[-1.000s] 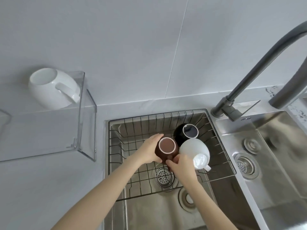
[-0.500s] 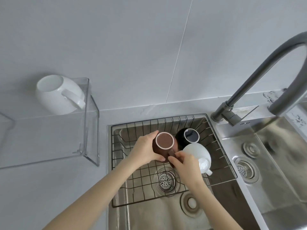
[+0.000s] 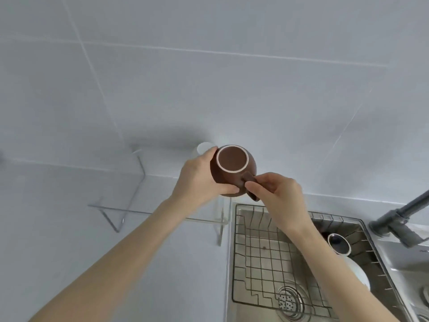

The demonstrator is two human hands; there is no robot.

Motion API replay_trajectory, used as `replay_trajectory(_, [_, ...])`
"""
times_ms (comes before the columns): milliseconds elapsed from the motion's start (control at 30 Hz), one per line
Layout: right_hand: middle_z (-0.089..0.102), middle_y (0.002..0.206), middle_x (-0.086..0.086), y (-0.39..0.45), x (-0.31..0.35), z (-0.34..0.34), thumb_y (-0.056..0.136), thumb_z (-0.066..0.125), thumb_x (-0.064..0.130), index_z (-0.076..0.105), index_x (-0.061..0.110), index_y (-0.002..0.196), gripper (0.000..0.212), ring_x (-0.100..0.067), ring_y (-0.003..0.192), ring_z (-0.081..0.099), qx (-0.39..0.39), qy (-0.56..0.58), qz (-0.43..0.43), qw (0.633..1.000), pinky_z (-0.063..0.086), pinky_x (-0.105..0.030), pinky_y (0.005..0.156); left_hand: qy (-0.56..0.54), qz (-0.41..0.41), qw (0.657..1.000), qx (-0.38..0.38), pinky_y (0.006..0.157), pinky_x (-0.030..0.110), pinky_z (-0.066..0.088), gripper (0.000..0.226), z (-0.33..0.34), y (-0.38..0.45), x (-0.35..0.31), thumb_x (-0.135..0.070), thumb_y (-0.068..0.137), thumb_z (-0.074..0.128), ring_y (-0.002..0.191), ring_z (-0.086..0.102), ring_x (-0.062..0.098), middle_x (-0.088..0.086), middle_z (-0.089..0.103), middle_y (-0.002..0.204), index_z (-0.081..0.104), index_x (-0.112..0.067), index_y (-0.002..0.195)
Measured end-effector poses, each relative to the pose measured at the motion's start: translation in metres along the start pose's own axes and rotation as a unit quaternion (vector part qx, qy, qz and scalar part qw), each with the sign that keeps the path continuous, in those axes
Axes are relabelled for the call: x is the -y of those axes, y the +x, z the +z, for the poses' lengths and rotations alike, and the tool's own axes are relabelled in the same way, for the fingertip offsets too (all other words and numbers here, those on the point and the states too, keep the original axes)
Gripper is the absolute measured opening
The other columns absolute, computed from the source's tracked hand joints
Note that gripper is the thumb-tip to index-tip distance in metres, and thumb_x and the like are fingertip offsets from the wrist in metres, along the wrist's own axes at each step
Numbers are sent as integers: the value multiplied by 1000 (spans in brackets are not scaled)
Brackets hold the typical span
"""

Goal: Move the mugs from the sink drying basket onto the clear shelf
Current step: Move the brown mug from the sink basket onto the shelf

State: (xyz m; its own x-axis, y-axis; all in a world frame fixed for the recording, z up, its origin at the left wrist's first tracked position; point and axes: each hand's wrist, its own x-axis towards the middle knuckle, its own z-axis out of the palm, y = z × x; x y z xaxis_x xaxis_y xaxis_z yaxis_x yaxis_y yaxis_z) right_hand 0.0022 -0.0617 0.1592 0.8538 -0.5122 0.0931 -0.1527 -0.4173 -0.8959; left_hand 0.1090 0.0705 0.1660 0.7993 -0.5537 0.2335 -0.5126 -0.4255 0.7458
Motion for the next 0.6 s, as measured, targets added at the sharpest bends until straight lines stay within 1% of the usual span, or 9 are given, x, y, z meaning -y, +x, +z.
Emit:
replay_trajectory(67, [66, 61, 2, 12, 17, 22, 80, 66, 19, 70, 11, 77, 10, -5, 56, 56, 19, 14, -15, 1000, 43, -10, 56, 0, -19, 999, -27, 87, 28, 49, 78, -25, 1, 14, -29, 46, 87, 96, 61, 15, -7, 68, 103, 54, -23, 116])
replay_trajectory(100, [65, 59, 4, 18, 24, 33, 80, 66, 19, 70, 11, 77, 9, -3, 54, 55, 28, 21, -19, 999, 42, -7, 55, -2, -28, 999, -36, 89, 31, 49, 77, -36, 2, 21, -29, 46, 87, 97, 61, 15, -7, 67, 102, 54, -23, 115])
replay_trajectory(167, [63, 57, 3, 30, 39, 59, 80, 66, 19, 70, 10, 76, 10, -3, 51, 53, 48, 33, -26, 998, 41, -6, 53, 2, -41, 998, -47, 88, 31, 49, 74, -61, 6, 38, -28, 47, 87, 97, 61, 15, -8, 66, 100, 55, -23, 113])
replay_trajectory(300, [63, 58, -3, 55, 56, 108, 80, 64, 21, 67, 15, 69, 13, -10, 55, 53, 71, 20, -21, 997, 42, -19, 57, 20, -62, 997, -42, 83, 28, 48, 68, -97, 22, 75, -28, 48, 87, 93, 61, 16, -6, 68, 98, 57, -21, 109])
replay_trajectory(400, [63, 61, -7, 77, 59, 137, 80, 65, 19, 66, 13, 68, 13, -10, 54, 51, 90, 13, -13, 996, 38, -11, 49, 26, -75, 996, -42, 77, 25, 45, 64, -111, 36, 106, -29, 48, 87, 90, 61, 17, -5, 68, 94, 59, -20, 104])
replay_trajectory(467, [64, 65, -9, 90, 58, 153, 80, 66, 18, 65, 14, 68, 12, -14, 59, 53, 109, 10, -5, 994, 39, -9, 50, 22, -87, 995, -40, 76, 25, 44, 63, -114, 42, 126, -29, 49, 87, 89, 61, 18, -4, 68, 94, 59, -19, 104])
replay_trajectory(533, [65, 69, -8, 103, 55, 166, 79, 67, 19, 68, 10, 76, 10, -14, 62, 56, 121, -2, 2, 993, 39, -8, 51, 14, -101, 994, -45, 77, 26, 44, 63, -114, 47, 142, -29, 49, 86, 90, 60, 19, -2, 69, 97, 59, -19, 105])
replay_trajectory(600, [67, 72, -9, 115, 51, 177, 78, 68, 20, 69, 8, 81, 13, -13, 63, 57, 136, -13, 10, 991, 41, -9, 53, 9, -110, 992, -53, 76, 26, 45, 62, -113, 50, 156, -29, 50, 86, 90, 60, 18, -2, 69, 98, 58, -19, 105])
